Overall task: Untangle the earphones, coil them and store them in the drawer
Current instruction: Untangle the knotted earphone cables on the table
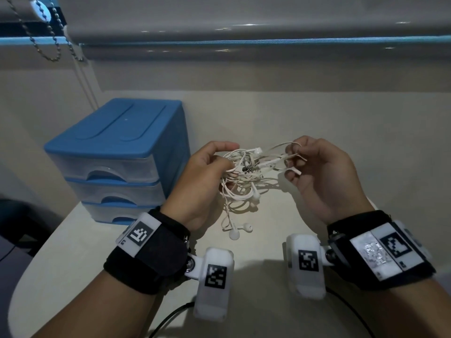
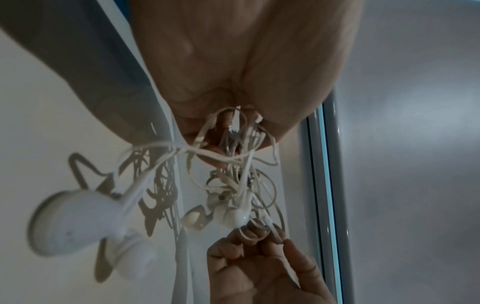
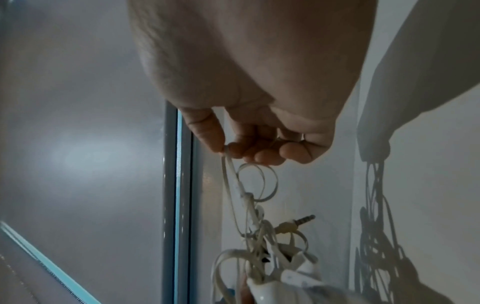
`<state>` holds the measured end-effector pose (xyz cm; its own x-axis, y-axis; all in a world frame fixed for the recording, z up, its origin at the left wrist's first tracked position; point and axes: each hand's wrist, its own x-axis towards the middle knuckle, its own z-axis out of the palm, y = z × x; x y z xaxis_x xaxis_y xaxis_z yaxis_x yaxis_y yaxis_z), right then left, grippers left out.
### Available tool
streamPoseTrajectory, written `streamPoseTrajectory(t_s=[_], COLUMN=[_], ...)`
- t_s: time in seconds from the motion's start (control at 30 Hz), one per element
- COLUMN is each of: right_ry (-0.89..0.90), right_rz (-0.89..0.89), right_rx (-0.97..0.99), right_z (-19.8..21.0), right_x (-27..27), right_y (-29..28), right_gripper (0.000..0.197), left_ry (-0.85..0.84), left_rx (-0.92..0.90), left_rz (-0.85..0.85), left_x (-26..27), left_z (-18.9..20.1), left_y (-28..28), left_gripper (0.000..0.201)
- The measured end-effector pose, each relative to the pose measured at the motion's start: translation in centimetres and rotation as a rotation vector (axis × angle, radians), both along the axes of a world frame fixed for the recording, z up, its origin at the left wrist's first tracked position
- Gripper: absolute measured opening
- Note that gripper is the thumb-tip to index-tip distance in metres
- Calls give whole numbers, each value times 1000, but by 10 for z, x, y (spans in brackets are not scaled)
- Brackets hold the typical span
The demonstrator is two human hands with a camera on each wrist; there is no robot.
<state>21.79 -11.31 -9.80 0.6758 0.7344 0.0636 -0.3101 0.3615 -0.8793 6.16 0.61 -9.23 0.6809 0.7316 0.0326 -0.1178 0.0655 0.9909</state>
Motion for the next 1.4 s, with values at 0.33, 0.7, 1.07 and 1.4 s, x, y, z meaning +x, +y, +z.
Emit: streamPoseTrajectory(t_s=[0.33, 0.7, 1.07, 1.4], right_ry=[-98, -213, -181, -351], right_rz=[-46, -44, -117, -370], right_rx=[-80, 100, 193, 125], right_z=[2, 9, 8, 8], right_x=[4, 0, 2, 2], right_y=[0, -9, -11, -8], right_gripper=[25, 20, 22, 27], left_ry=[-50, -50, -45, -54], left_rx=[-68, -54, -25, -5], left_rz=[22, 44, 64, 60], left_x=[-2, -3, -3, -3], left_z=[2, 2, 0, 1], left_y=[1, 2, 4, 4], left_gripper=[27, 26, 24, 23])
